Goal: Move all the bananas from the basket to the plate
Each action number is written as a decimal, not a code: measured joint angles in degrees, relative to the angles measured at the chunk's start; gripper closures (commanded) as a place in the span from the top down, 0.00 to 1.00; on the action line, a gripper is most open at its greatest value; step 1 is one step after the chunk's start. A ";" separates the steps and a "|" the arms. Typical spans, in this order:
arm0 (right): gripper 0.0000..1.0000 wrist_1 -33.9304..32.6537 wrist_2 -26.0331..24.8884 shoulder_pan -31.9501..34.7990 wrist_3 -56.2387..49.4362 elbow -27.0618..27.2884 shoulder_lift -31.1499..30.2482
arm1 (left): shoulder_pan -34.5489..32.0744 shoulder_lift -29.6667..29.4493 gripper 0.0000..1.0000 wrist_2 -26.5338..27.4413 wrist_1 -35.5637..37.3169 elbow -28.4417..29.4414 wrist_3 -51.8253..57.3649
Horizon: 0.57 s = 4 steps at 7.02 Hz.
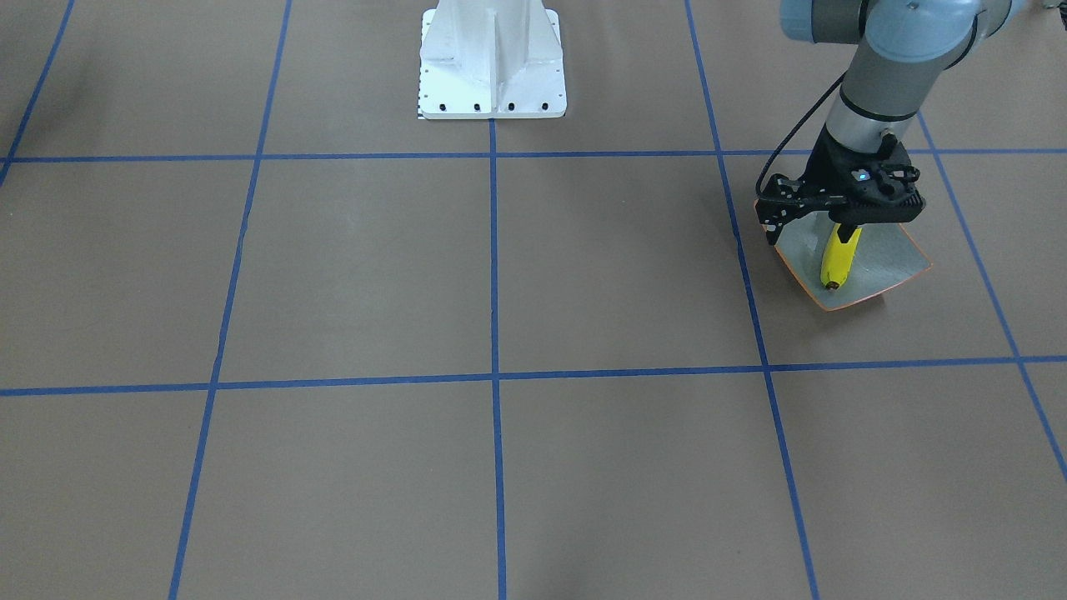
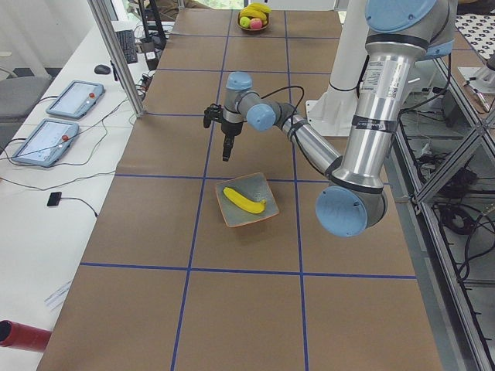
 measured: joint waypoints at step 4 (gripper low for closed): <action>0.94 4.61 -0.10 -3.46 11.08 -0.25 1.96 | 1.27 0.06 1.00 1.85 -0.33 -0.02 0.06</action>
